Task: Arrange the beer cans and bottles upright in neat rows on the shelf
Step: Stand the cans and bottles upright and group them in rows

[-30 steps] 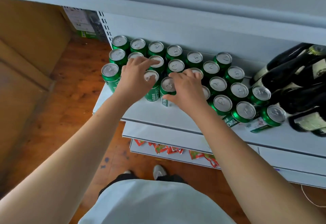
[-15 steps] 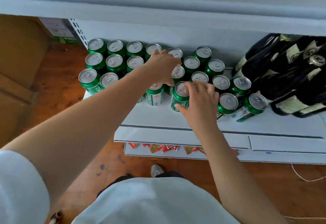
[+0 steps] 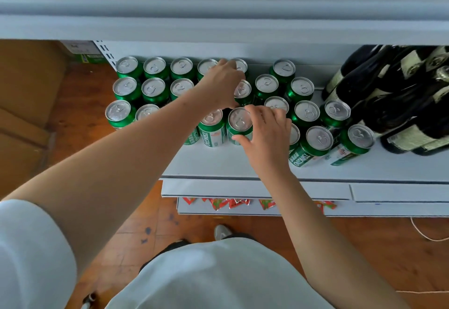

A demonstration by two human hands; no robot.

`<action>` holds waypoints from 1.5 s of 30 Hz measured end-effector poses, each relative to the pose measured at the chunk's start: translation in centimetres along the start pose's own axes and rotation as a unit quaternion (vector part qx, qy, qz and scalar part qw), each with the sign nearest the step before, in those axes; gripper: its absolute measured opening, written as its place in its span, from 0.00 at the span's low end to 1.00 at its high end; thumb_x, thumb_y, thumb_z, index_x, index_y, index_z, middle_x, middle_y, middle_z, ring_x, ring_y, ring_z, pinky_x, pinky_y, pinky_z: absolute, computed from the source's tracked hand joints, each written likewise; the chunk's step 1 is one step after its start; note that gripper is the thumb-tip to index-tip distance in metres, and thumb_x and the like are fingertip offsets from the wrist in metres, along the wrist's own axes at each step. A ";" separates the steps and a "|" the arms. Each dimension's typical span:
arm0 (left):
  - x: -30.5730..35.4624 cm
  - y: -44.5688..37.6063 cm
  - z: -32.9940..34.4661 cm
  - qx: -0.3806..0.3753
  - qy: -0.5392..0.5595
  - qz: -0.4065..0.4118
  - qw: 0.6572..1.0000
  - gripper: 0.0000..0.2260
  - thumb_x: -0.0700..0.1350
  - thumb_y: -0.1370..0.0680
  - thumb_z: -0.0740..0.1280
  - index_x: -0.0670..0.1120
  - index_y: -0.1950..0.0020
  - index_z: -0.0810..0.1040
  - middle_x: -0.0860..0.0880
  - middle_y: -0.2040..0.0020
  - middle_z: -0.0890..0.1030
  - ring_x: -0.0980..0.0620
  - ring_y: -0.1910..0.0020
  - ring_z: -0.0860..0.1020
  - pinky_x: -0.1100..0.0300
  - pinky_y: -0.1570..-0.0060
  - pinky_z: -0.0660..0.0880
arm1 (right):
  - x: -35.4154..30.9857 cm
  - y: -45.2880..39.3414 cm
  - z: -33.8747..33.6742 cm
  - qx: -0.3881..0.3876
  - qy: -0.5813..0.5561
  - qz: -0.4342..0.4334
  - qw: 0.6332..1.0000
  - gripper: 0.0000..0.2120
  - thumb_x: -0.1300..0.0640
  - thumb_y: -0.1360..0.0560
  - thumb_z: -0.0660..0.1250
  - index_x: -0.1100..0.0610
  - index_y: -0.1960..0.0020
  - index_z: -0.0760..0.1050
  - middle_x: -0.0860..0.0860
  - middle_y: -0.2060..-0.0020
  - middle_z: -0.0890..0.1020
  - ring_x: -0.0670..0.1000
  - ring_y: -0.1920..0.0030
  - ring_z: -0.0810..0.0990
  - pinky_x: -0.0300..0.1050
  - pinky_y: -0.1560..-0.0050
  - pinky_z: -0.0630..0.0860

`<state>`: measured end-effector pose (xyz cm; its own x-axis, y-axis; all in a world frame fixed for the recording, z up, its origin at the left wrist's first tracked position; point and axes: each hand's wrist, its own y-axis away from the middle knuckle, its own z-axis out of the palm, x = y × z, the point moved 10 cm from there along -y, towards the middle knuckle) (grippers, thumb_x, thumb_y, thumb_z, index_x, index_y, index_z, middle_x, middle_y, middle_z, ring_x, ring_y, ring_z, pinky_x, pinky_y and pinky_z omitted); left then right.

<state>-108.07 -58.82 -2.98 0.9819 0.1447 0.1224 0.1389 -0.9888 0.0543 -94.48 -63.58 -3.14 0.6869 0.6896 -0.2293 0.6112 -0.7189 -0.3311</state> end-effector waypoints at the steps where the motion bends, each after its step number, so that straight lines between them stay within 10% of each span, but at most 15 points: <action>1: -0.1 0.2 0.0 -0.008 0.008 0.007 1.000 0.26 0.48 0.32 0.76 0.45 0.36 0.77 0.42 0.41 0.75 0.40 0.39 0.71 0.49 0.43 0.71 | -0.2 -0.2 0.1 -0.005 0.011 -0.002 1.000 0.30 0.42 0.33 0.74 0.53 0.36 0.73 0.49 0.43 0.79 0.55 0.44 0.72 0.49 0.47 0.64; 5: -0.7 0.7 -0.4 -0.057 0.023 0.011 0.998 0.33 0.40 0.30 0.72 0.48 0.25 0.68 0.42 0.34 0.71 0.39 0.35 0.68 0.47 0.37 0.68 | -0.7 -1.5 -0.2 -0.029 0.052 -0.028 0.998 0.33 0.40 0.34 0.75 0.55 0.36 0.73 0.51 0.42 0.78 0.57 0.43 0.73 0.51 0.47 0.66; 11: 0.8 1.3 -4.0 0.061 0.077 0.014 0.995 0.21 0.46 0.24 0.66 0.47 0.30 0.72 0.44 0.37 0.76 0.43 0.37 0.72 0.49 0.40 0.71 | 6.2 2.2 -4.7 -0.011 0.064 0.079 0.995 0.31 0.36 0.32 0.71 0.54 0.36 0.73 0.51 0.42 0.78 0.58 0.43 0.71 0.52 0.48 0.65; 20: 4.6 -5.2 0.9 -0.079 -0.084 0.045 0.992 0.28 0.55 0.32 0.75 0.45 0.37 0.73 0.44 0.41 0.79 0.42 0.38 0.72 0.48 0.40 0.63 | 7.2 2.3 -2.7 -0.086 0.108 0.062 0.989 0.36 0.39 0.35 0.75 0.52 0.33 0.70 0.49 0.49 0.81 0.55 0.46 0.70 0.50 0.48 0.66; 33: 1.8 -7.7 1.2 -0.084 0.001 -0.040 0.996 0.32 0.50 0.31 0.75 0.49 0.30 0.69 0.44 0.37 0.77 0.40 0.36 0.74 0.46 0.41 0.73 | 6.2 -1.7 -0.1 -0.052 0.048 0.078 0.994 0.30 0.39 0.34 0.75 0.52 0.37 0.73 0.49 0.54 0.82 0.55 0.48 0.72 0.50 0.46 0.67; 38: 1.7 -6.2 0.6 0.016 0.046 -0.076 0.996 0.21 0.44 0.25 0.65 0.48 0.32 0.72 0.42 0.36 0.76 0.38 0.38 0.75 0.45 0.42 0.75 | 5.4 -1.4 -0.3 -0.053 0.053 0.050 0.996 0.37 0.39 0.32 0.73 0.53 0.29 0.67 0.52 0.41 0.78 0.57 0.41 0.71 0.51 0.42 0.65; 45: 9.8 -4.7 0.3 0.013 -0.012 0.189 0.982 0.15 0.55 0.21 0.62 0.55 0.35 0.77 0.49 0.35 0.75 0.44 0.34 0.71 0.48 0.38 0.65 | 11.4 3.7 -5.2 0.084 0.032 0.196 0.976 0.25 0.41 0.24 0.63 0.57 0.34 0.72 0.55 0.37 0.74 0.59 0.39 0.71 0.54 0.42 0.67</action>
<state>-99.09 -52.81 -2.28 0.9668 -0.2328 0.1053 -0.2325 -0.9725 -0.0158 -82.38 -58.84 -2.18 0.8820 0.3531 -0.3120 0.2268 -0.8985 -0.3758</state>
